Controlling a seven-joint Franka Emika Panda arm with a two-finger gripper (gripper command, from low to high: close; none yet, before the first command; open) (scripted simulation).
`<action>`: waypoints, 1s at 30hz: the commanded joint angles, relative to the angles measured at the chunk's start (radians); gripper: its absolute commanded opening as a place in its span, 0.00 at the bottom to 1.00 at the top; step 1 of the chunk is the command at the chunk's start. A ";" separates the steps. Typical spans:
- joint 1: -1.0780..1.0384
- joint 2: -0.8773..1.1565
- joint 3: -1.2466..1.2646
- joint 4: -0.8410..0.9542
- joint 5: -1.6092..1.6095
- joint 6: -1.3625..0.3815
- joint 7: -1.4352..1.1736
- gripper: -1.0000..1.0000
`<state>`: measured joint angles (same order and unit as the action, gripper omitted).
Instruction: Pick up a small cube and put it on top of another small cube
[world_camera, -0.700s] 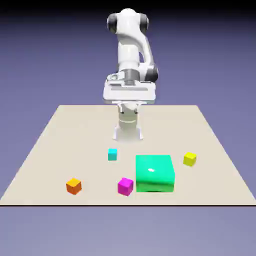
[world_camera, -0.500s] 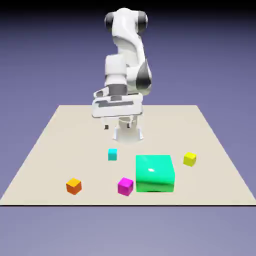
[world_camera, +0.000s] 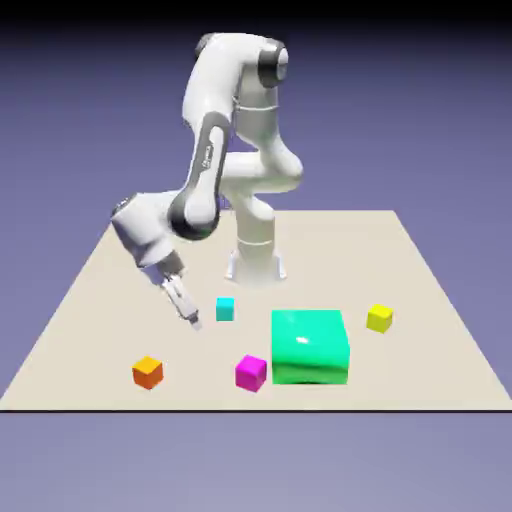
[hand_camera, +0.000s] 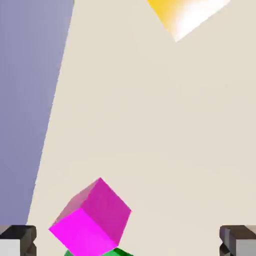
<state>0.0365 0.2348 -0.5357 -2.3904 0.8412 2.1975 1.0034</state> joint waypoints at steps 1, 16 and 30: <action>0.001 0.036 -0.024 0.019 0.038 -0.038 0.012 0.50; 0.018 0.580 -0.386 0.302 0.606 -0.605 0.189 0.50; 0.023 0.435 -0.245 0.231 0.511 -0.502 0.224 0.00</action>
<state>0.0593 0.6697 -0.7811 -2.1598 1.3546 1.6963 1.2269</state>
